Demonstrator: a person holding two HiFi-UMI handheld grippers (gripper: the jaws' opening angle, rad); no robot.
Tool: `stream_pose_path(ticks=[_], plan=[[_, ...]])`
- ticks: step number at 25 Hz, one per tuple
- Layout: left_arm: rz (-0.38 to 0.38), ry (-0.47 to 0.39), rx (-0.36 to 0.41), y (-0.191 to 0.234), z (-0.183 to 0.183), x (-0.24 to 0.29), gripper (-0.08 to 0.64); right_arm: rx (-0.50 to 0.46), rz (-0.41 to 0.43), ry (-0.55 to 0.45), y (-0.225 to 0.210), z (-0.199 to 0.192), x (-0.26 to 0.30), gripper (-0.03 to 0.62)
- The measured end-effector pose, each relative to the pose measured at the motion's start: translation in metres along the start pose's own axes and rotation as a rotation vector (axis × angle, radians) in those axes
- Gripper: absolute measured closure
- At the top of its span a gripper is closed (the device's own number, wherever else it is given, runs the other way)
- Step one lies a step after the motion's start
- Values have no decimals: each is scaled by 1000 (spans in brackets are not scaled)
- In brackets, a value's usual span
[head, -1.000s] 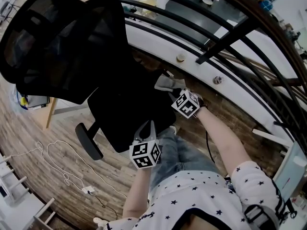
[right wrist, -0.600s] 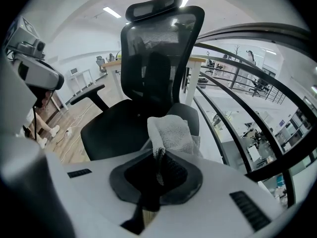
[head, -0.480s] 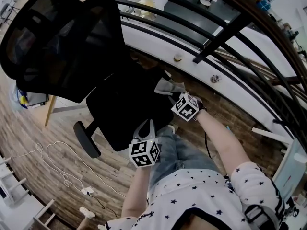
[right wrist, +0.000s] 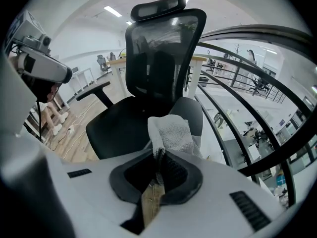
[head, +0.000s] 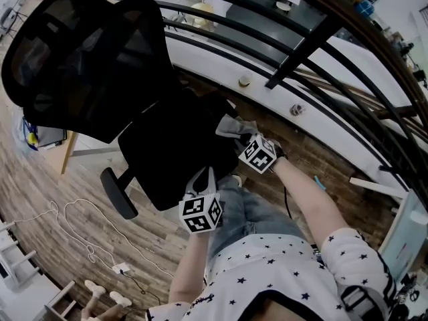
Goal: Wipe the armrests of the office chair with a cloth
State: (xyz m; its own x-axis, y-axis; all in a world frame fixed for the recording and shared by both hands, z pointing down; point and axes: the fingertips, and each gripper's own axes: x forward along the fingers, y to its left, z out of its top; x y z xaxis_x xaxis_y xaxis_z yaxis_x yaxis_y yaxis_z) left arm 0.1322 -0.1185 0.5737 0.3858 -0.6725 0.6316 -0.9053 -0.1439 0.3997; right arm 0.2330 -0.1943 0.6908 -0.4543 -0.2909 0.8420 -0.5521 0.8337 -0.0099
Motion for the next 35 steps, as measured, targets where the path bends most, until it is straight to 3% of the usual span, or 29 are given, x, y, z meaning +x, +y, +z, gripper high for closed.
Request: stream_pose_path(ticks=[24,35], plan=[[-4,-6,22,-15,-9,-12,554,-41,35,38,22,-27,-15,566],[18,-52,18,-17,-2,-32,554,47,-61,-115,23,-2,-60,566]])
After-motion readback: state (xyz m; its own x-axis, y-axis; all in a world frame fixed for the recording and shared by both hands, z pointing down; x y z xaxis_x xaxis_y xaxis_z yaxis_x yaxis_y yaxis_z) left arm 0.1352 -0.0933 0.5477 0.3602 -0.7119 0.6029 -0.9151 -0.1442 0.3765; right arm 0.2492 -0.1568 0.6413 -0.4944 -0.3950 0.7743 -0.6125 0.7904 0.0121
